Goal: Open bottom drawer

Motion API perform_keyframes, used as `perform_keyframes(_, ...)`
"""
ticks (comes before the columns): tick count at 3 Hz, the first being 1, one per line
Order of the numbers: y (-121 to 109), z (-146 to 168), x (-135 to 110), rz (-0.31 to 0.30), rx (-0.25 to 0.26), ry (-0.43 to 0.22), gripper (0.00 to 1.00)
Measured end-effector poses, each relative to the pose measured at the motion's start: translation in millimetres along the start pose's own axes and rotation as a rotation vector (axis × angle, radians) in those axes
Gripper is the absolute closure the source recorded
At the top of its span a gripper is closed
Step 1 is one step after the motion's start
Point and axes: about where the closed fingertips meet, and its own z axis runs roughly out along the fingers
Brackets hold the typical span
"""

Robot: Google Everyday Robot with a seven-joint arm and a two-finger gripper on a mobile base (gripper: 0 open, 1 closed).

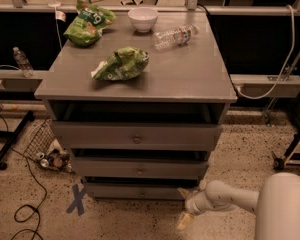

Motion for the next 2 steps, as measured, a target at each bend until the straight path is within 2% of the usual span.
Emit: perform_keyframes(2, -31, 11, 0, -0.041, 0.095, 0.02, 0.0)
